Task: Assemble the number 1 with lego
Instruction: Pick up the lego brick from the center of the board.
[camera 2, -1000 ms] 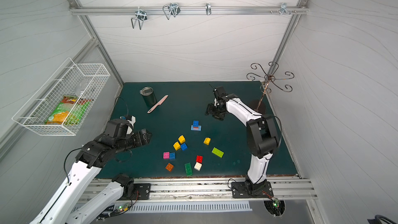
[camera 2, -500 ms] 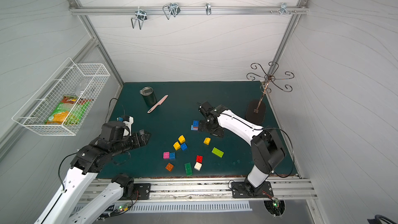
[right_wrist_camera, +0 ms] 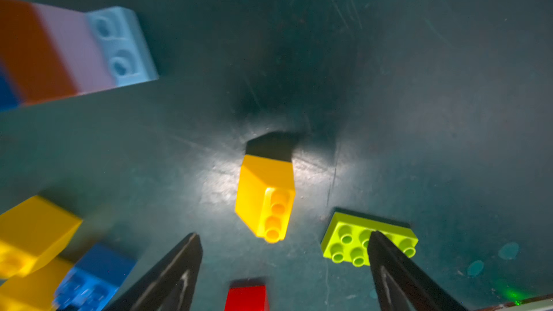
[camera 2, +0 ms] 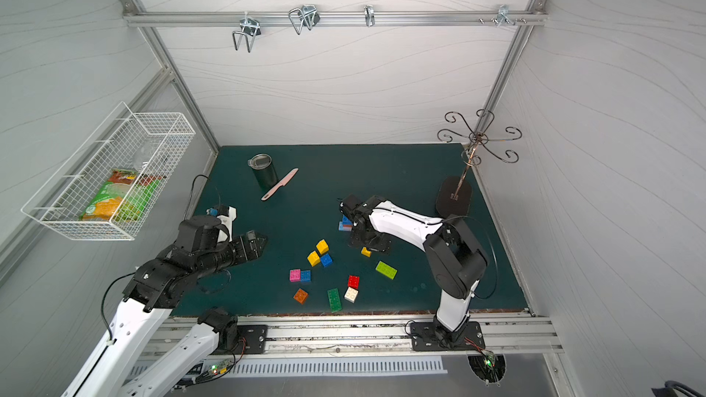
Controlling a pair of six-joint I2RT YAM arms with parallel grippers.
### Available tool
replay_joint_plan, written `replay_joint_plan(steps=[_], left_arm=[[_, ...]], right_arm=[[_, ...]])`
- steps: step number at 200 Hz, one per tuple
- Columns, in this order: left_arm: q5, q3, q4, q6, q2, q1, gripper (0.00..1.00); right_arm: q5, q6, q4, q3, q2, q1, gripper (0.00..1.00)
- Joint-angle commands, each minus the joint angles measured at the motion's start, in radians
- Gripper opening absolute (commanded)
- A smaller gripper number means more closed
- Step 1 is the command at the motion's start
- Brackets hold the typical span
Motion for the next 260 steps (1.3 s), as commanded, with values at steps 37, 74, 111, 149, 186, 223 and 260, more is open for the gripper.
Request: replay_joint_plan(steps=[37,74,111,149,186,223,260], left_arm=[[0.008,0.009,0.029,0.008,-0.010,-0.005,0.89],[0.007,0.009,0.029,0.008,-0.009,-0.005,0.89],[0.001,0.009,0.029,0.007,-0.012,-0.005,0.89],[-0.001,0.009,0.027,0.007,-0.004,-0.005,0.89],[-0.002,0.011,0.026,0.007,-0.002,-0.005,0.89],[-0.005,0.011,0.025,0.007,-0.004,-0.005,0.89],[-0.005,0.011,0.025,0.007,-0.003,-0.005,0.89]], right_arm=[[0.051,0.026,-0.005,0.015,0.077,0.029,0.86],[0.069,0.012,-0.016,0.014,0.108,0.028,0.83],[0.083,-0.006,-0.020,-0.006,0.084,0.029,0.75],[0.075,-0.036,-0.019,-0.018,0.042,0.028,0.72],[0.044,-0.098,0.005,-0.001,0.059,0.028,0.70],[0.038,-0.121,0.008,0.024,0.093,0.022,0.65],[0.041,-0.124,0.007,0.041,0.107,0.016,0.55]])
